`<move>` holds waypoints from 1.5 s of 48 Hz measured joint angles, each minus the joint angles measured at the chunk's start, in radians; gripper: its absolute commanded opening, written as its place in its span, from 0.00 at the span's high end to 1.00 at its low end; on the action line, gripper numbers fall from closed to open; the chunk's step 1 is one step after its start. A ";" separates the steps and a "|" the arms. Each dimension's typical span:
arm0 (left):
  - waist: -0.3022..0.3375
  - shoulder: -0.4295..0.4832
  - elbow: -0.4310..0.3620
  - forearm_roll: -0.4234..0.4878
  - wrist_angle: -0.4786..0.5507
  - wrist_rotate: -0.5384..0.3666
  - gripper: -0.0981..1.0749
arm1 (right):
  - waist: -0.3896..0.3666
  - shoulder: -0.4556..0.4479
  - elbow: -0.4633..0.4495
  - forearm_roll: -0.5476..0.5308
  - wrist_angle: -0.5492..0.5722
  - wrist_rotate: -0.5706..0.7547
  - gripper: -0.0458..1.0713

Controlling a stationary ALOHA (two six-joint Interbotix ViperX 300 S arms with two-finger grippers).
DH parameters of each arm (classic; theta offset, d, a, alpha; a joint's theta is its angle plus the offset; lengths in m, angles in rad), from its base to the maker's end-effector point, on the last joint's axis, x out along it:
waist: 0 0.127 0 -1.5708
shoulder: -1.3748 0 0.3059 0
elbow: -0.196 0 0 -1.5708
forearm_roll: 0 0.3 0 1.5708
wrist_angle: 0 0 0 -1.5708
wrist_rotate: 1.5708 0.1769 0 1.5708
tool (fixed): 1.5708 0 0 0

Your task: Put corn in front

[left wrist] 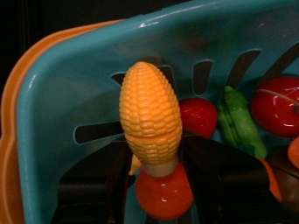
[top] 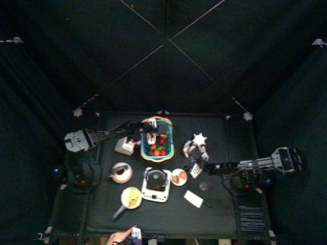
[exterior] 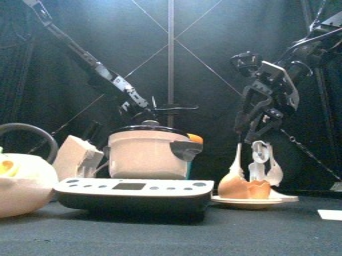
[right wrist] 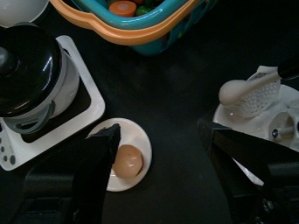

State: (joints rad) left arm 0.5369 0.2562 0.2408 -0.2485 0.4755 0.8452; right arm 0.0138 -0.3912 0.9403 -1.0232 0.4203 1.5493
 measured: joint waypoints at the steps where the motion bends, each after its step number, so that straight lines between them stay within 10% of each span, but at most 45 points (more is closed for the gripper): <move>1: 0.000 0.000 0.003 0.000 -0.002 0.000 0.26 | 0.000 0.002 0.000 0.000 0.000 0.000 0.06; 14: -0.029 -0.081 0.029 0.000 0.051 -0.003 0.26 | 0.011 -0.018 0.002 0.012 0.003 0.000 0.06; 38: -0.311 -0.328 0.132 -0.097 0.115 -0.086 0.26 | 0.075 -0.135 0.061 0.107 0.021 -0.002 0.06; 56: -0.462 -0.374 0.236 -0.316 -0.008 -0.469 0.26 | 0.101 -0.143 0.061 0.112 0.023 -0.009 0.07; 72: -0.641 -0.341 0.249 -0.278 -0.186 -0.888 0.26 | 0.161 -0.146 0.064 0.138 0.025 -0.011 0.06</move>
State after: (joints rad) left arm -0.1043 -0.0844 0.4893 -0.5262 0.2899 -0.0430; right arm 0.1749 -0.5369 1.0048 -0.8851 0.4449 1.5386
